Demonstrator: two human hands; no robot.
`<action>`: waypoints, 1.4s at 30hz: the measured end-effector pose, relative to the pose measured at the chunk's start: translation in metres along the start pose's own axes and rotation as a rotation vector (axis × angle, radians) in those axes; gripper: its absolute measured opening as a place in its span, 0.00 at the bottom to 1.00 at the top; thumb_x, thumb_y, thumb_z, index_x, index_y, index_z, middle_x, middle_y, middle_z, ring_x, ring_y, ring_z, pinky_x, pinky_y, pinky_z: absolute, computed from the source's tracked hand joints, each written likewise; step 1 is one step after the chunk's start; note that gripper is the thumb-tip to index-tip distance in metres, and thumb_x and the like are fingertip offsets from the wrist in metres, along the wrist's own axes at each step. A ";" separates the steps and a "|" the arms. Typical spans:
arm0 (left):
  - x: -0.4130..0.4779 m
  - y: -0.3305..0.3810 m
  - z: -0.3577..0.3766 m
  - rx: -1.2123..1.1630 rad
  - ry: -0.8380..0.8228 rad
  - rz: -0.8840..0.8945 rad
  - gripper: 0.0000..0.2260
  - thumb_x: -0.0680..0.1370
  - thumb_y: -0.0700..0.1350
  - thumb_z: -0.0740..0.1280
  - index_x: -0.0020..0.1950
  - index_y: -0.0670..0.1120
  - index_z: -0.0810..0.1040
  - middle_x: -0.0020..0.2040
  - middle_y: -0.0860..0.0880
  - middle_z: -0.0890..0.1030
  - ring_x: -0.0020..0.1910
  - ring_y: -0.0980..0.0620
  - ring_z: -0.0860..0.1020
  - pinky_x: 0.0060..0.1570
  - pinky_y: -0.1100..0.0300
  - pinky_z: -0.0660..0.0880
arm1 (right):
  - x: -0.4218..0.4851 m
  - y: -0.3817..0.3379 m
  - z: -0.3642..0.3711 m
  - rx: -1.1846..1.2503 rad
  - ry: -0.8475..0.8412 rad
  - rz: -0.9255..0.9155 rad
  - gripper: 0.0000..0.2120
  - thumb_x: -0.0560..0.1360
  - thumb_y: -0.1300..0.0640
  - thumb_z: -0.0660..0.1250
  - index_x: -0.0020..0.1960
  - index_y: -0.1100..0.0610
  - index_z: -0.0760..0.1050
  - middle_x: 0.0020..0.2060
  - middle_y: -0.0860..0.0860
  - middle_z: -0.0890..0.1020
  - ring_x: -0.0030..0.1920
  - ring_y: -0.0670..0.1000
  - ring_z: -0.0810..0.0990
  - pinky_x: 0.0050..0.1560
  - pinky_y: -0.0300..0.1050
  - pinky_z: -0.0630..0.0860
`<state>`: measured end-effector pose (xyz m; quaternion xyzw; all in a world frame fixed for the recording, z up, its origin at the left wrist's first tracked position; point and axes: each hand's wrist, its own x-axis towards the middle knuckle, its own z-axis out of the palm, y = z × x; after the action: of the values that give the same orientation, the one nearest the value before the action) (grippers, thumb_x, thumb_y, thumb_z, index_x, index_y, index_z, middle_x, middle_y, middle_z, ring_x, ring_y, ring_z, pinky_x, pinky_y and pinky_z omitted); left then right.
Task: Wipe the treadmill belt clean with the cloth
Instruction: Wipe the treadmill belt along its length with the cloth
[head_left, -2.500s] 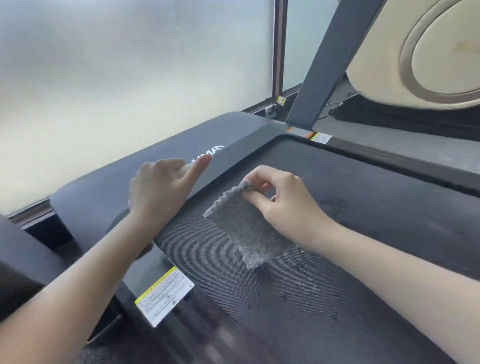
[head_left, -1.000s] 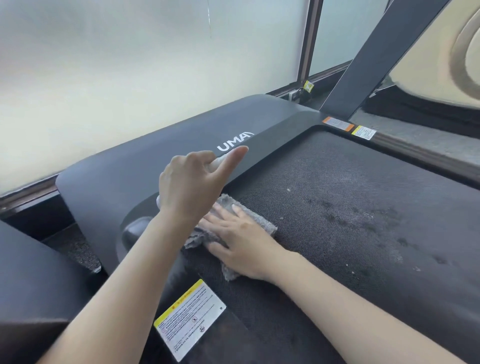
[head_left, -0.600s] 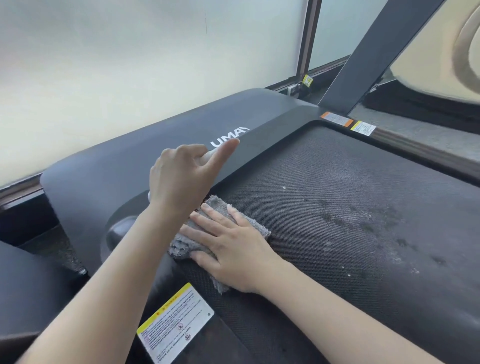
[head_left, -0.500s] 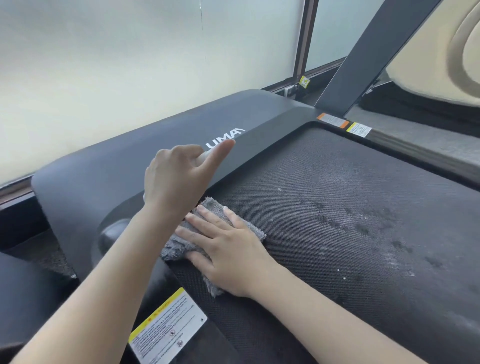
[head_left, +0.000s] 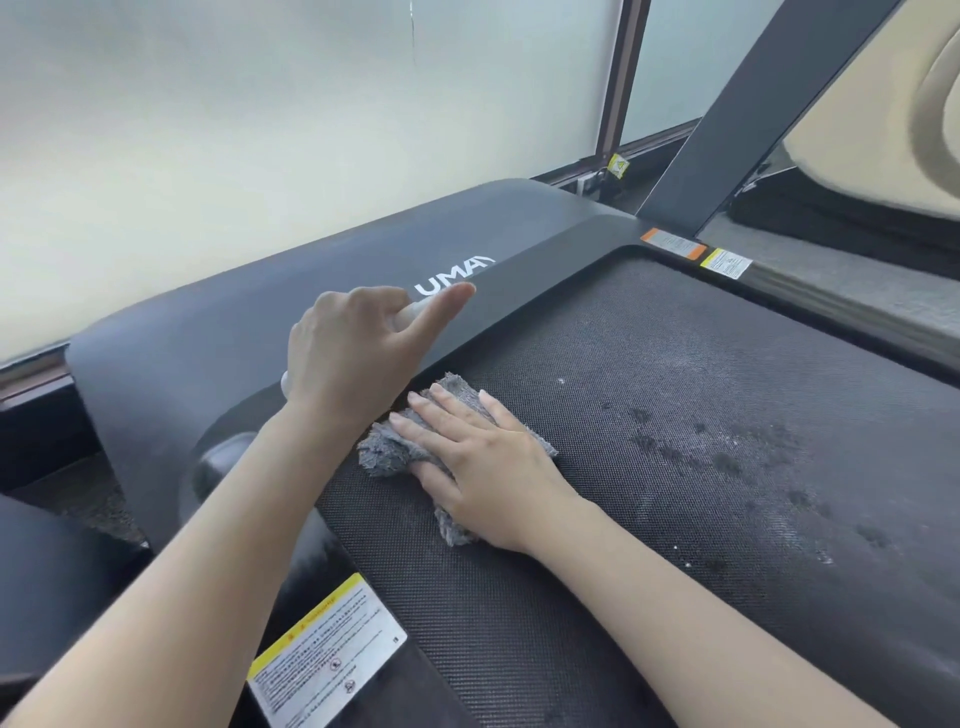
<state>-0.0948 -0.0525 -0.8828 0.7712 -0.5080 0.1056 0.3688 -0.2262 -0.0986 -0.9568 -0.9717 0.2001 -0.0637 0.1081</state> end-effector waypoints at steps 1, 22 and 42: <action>-0.001 0.000 -0.001 0.008 -0.005 0.003 0.36 0.69 0.75 0.52 0.28 0.41 0.60 0.23 0.48 0.62 0.24 0.47 0.62 0.28 0.56 0.61 | 0.000 0.007 -0.003 -0.001 -0.004 0.017 0.23 0.80 0.44 0.45 0.75 0.42 0.48 0.76 0.42 0.48 0.74 0.40 0.41 0.75 0.50 0.38; 0.009 0.010 0.022 0.005 -0.062 -0.010 0.39 0.68 0.76 0.50 0.31 0.38 0.70 0.28 0.42 0.76 0.30 0.44 0.74 0.35 0.52 0.73 | -0.002 0.144 -0.027 -0.011 0.018 0.225 0.23 0.80 0.45 0.47 0.74 0.40 0.50 0.75 0.40 0.50 0.74 0.38 0.42 0.75 0.49 0.39; 0.022 -0.004 0.039 -0.047 -0.056 -0.142 0.38 0.65 0.80 0.55 0.33 0.44 0.75 0.27 0.40 0.75 0.27 0.39 0.76 0.34 0.41 0.78 | 0.067 0.290 -0.061 -0.071 0.031 0.466 0.23 0.81 0.45 0.46 0.75 0.45 0.48 0.76 0.44 0.49 0.75 0.43 0.44 0.75 0.50 0.40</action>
<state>-0.0888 -0.0934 -0.9000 0.7991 -0.4646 0.0455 0.3789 -0.2839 -0.3967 -0.9604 -0.9015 0.4225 -0.0448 0.0825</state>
